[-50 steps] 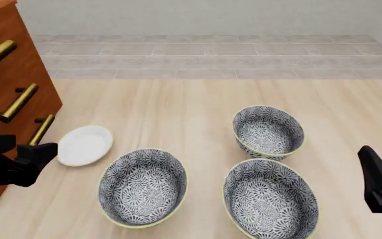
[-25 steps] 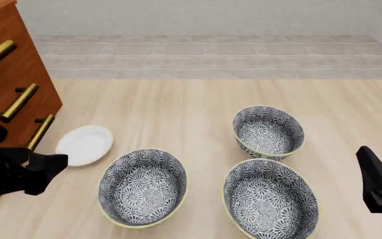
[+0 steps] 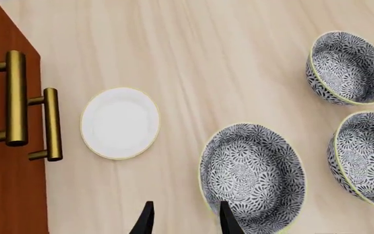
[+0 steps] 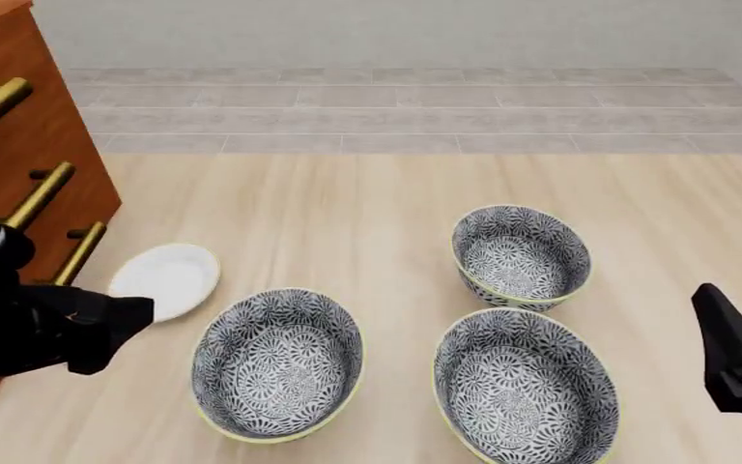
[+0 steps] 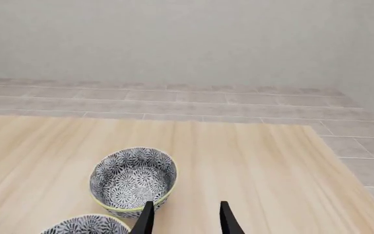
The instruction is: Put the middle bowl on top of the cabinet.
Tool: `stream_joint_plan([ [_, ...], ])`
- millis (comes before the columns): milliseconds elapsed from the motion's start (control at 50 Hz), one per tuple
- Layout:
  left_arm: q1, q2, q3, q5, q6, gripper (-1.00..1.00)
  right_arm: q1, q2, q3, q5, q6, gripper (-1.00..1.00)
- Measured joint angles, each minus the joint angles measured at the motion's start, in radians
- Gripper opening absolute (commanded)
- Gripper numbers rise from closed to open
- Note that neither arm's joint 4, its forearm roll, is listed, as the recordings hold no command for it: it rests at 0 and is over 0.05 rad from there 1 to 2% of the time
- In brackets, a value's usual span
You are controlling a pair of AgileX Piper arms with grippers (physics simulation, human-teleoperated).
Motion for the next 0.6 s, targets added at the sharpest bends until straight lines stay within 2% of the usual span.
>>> stream_joint_plan([
  [600, -0.084, 0.089, 0.02, -0.069, -0.095, 1.0, 0.002, 0.019, 0.0, -0.014, -0.002, 1.0],
])
